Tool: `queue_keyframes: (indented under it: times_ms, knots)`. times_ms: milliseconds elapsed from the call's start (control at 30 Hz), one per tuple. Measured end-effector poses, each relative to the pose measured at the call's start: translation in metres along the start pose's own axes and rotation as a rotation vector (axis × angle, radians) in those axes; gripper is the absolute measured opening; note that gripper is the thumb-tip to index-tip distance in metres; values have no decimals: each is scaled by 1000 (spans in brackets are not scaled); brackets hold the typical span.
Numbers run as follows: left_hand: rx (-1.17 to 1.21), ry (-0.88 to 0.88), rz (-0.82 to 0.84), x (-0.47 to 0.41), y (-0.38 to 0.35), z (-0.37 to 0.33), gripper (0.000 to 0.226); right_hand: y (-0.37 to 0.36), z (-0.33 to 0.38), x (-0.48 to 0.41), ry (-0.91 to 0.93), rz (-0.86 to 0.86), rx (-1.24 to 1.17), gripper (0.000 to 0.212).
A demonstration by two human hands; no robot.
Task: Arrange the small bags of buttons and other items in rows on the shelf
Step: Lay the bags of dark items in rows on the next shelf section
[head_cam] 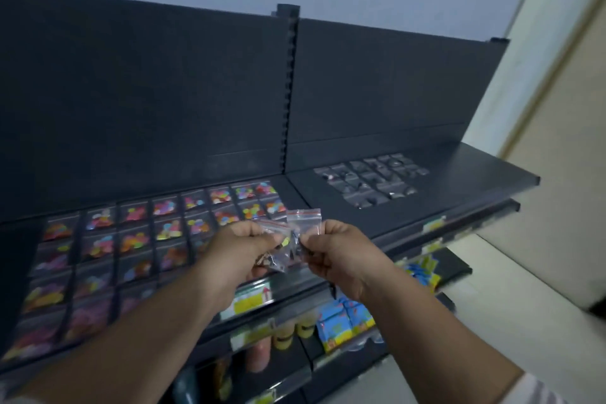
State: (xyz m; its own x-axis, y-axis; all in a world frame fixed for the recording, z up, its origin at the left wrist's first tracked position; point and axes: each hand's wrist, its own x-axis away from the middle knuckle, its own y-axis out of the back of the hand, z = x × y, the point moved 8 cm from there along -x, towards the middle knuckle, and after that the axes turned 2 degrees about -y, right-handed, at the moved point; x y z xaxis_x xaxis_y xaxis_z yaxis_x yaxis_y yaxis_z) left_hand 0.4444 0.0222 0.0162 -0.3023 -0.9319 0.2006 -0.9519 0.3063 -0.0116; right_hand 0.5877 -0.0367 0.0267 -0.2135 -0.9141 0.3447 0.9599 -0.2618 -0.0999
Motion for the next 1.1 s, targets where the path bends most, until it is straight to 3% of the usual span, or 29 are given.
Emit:
queue_keyframes:
  times_ms: [133, 267, 567, 867, 1100]
  knots:
    - [32, 19, 55, 11, -81, 2, 19, 78, -2, 29, 32, -81, -33, 22]
    - [11, 29, 125, 19, -150, -1, 6, 148, -2, 53, 39, -154, -35, 18]
    - [-60, 10, 244, -8, -261, -9, 8, 261, 3, 65, 93, -316, -40, 21]
    - [-70, -7, 274, -104, -339, -14, 12, 350, 27, -6, 30, -406, -68, 8]
    - [-62, -8, 226, -190, -375, -34, 12, 397, 70, -84, 47, -378, -23, 16]
